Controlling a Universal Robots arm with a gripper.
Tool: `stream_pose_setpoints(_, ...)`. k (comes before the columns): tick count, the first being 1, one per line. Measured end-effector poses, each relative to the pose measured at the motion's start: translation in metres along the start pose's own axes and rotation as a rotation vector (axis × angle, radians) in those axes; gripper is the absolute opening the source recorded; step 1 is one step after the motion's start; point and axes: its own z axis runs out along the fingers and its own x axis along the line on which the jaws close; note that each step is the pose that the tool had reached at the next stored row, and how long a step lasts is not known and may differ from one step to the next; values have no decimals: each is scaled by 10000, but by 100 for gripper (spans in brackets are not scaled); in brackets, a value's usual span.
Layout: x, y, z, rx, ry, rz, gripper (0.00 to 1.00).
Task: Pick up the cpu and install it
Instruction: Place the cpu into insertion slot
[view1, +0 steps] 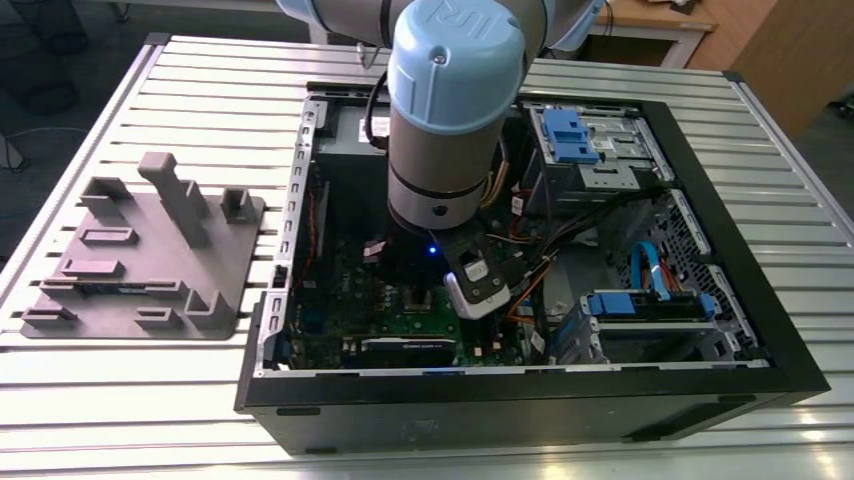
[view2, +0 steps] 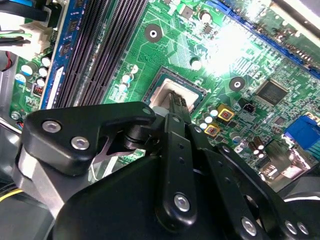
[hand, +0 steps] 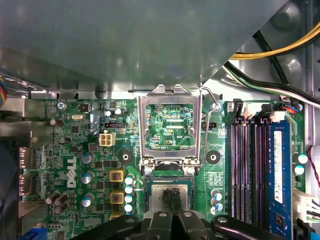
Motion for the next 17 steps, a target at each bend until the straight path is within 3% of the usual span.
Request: stream_pose_setpoints(17,0,-15,33,4,0,-1,11)
